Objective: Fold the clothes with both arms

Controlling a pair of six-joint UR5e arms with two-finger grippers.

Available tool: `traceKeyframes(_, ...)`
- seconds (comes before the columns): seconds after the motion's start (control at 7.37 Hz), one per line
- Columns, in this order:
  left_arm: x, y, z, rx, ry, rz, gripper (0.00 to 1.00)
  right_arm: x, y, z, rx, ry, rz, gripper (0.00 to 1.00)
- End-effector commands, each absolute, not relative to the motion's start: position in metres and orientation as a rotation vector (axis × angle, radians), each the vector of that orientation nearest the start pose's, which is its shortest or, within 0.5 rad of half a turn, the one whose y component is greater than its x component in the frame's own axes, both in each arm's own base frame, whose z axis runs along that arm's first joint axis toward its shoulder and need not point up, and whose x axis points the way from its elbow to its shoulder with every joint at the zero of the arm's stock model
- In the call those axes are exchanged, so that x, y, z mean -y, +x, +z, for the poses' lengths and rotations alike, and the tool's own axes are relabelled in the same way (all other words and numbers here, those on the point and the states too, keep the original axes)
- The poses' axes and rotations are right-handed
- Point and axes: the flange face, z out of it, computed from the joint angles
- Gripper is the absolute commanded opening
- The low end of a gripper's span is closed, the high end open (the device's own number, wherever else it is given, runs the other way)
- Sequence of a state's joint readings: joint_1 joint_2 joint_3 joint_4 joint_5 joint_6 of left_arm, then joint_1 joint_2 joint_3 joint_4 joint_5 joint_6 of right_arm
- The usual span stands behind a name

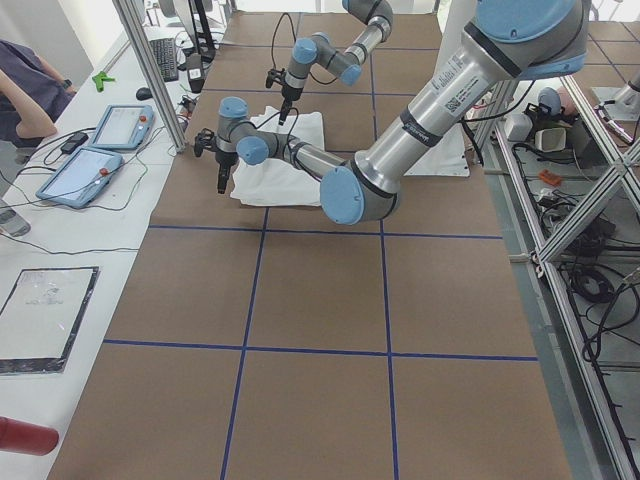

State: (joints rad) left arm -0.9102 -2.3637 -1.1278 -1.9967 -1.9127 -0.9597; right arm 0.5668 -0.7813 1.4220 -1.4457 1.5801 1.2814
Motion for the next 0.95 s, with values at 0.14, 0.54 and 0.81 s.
traceKeyframes(0.14,0.693,0.411,0.32,-0.794,0.298,-0.136,1.0,0.54,-0.618,0.245,0.558,0.373,0.257,1.0)
traceKeyframes(0.54,0.692,0.41,0.315,-0.799,0.303,-0.134,1.0,0.549,-0.62,0.267,0.476,0.414,0.18,1.0)
traceKeyframes(0.81,0.691,0.41,0.315,-0.802,0.302,-0.133,1.0,0.576,-0.602,0.279,0.434,0.43,0.187,1.0)
